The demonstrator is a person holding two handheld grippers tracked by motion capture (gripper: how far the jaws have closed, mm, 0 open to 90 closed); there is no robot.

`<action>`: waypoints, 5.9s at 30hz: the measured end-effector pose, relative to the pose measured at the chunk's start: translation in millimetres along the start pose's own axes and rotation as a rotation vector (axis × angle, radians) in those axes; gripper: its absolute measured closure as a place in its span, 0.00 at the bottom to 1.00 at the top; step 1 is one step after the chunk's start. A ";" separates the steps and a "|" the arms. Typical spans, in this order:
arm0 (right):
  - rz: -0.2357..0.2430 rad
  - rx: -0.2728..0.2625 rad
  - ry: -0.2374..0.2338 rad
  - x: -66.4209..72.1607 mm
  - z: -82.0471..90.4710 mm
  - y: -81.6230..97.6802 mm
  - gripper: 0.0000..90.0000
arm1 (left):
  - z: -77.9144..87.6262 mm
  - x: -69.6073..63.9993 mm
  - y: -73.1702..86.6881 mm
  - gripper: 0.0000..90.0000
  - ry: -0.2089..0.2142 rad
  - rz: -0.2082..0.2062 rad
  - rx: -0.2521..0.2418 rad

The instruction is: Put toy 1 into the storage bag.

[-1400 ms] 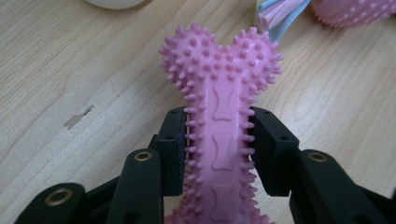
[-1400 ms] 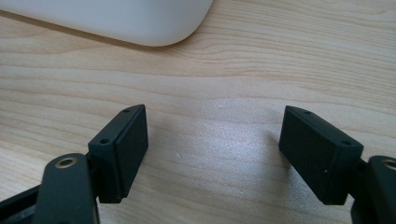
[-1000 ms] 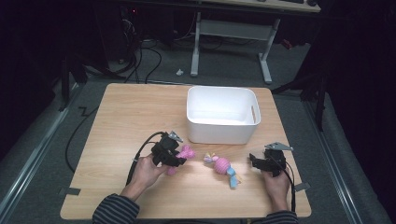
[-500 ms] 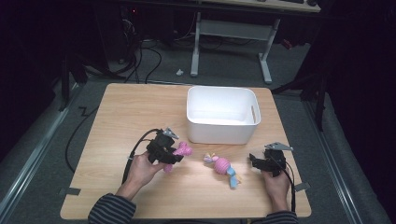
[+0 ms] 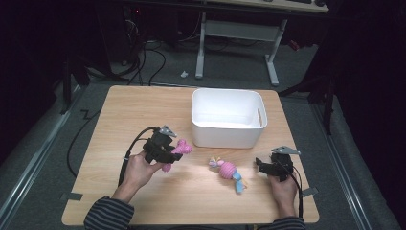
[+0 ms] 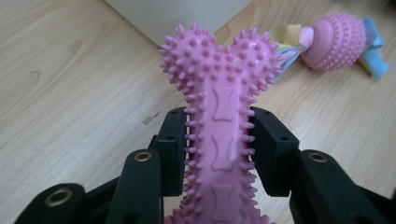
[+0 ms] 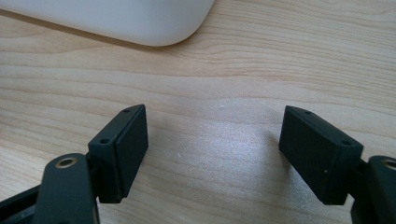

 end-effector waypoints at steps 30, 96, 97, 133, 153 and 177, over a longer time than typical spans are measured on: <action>0.001 0.002 -0.002 0.2 0.2 0.0 0.27 | 44.7 10.5 -71.5 0.66 0.041 -0.071 -0.067; 0.001 0.002 -0.007 1.2 0.2 -0.1 0.27 | -27.4 6.5 -183.6 0.66 0.037 -0.134 -0.033; 0.002 0.002 -0.007 1.1 0.2 0.0 0.27 | -29.1 6.8 -184.5 0.66 0.038 -0.129 -0.035; 0.008 0.002 -0.010 1.2 0.0 -0.2 0.27 | -73.3 0.7 -184.1 0.65 0.016 -0.140 0.023; 0.008 0.000 -0.011 1.0 -0.3 -0.4 0.27 | -87.0 1.8 -179.3 0.63 -0.009 -0.117 0.086; 0.011 0.001 -0.012 1.0 -0.6 -0.8 0.27 | -10.3 12.9 -150.4 0.37 -0.066 -0.063 -0.123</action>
Point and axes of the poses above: each handheld gripper's, and its own axes: z roughly backward along the jaws, y roughly out of its underside, x roughly to its left, the point moved 2 cm from there along -z, roughly forward along the jaws, and after that the axes turned 2 degrees about x, right-handed, at the moved point
